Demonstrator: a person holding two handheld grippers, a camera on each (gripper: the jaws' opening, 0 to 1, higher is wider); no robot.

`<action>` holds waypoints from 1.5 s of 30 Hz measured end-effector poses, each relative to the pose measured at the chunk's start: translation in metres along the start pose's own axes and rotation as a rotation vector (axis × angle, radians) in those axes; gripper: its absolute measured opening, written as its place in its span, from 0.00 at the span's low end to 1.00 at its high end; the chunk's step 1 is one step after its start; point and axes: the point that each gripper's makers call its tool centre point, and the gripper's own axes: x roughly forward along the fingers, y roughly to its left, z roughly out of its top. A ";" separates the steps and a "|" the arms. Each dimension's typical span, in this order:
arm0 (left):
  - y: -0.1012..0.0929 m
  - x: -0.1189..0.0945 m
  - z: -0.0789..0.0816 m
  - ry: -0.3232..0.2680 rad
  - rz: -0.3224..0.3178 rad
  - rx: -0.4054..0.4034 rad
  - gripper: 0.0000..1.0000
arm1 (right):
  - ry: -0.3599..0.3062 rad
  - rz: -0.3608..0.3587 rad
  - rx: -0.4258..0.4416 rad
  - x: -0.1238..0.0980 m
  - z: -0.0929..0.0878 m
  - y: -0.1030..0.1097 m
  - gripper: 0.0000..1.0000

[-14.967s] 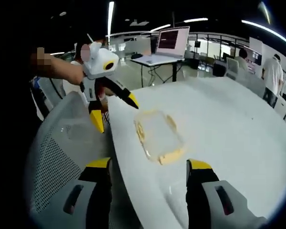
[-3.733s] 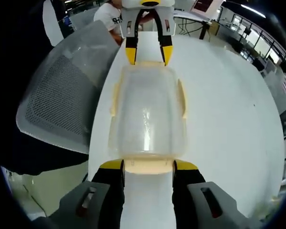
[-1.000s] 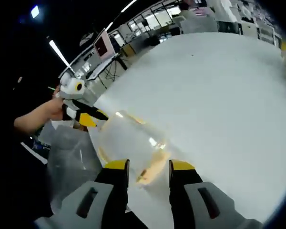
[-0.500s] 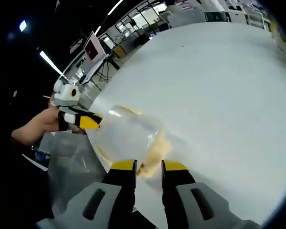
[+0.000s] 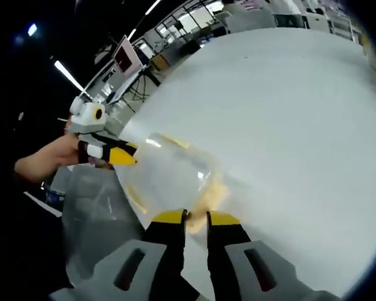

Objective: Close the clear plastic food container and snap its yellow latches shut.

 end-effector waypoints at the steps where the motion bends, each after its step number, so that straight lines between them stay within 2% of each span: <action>1: -0.001 0.000 0.000 0.001 0.001 0.001 0.20 | 0.007 0.002 0.005 0.000 0.000 0.000 0.09; 6: 0.000 0.002 0.000 0.005 -0.002 -0.002 0.20 | 0.033 0.010 0.000 0.001 -0.001 0.001 0.09; 10: -0.003 0.005 0.000 -0.008 0.007 -0.017 0.20 | 0.025 -0.002 0.016 -0.001 0.002 -0.001 0.07; 11: -0.005 0.002 -0.001 0.013 0.004 0.006 0.20 | 0.036 0.011 -0.009 -0.001 0.002 0.000 0.07; 13: -0.004 0.004 0.001 0.031 0.005 0.001 0.20 | 0.066 -0.027 -0.079 0.000 0.002 0.001 0.07; 15: -0.004 0.004 0.001 0.054 0.007 0.007 0.21 | 0.097 -0.044 -0.106 0.001 0.001 0.003 0.06; 20: -0.003 0.004 0.000 0.081 0.007 0.005 0.21 | 0.102 -0.020 -0.070 0.001 -0.001 0.002 0.06; 27: -0.002 0.003 -0.001 0.064 0.013 0.002 0.22 | 0.024 0.036 0.025 0.000 -0.002 0.002 0.08; 30: -0.003 0.003 -0.001 0.056 0.017 0.012 0.23 | -0.016 0.066 0.150 0.000 -0.002 0.002 0.09; 32: -0.003 0.003 -0.001 0.056 0.015 0.016 0.23 | -0.026 0.071 0.137 0.000 -0.003 0.001 0.09; 34: -0.003 0.003 -0.001 0.060 0.014 0.022 0.23 | -0.035 0.067 0.083 0.000 -0.002 0.002 0.09; 37: -0.004 0.004 0.000 0.072 0.023 0.026 0.23 | -0.003 0.027 0.104 0.001 -0.001 0.005 0.09; 40: -0.005 0.004 -0.001 0.071 0.035 0.030 0.23 | 0.016 0.020 0.058 0.002 -0.001 0.004 0.08; 43: -0.003 0.004 0.000 0.035 0.046 0.017 0.23 | 0.003 0.056 0.110 0.003 0.000 0.003 0.08; 45: -0.001 0.003 0.001 0.017 0.053 0.004 0.23 | -0.046 0.078 0.165 0.004 0.003 0.003 0.08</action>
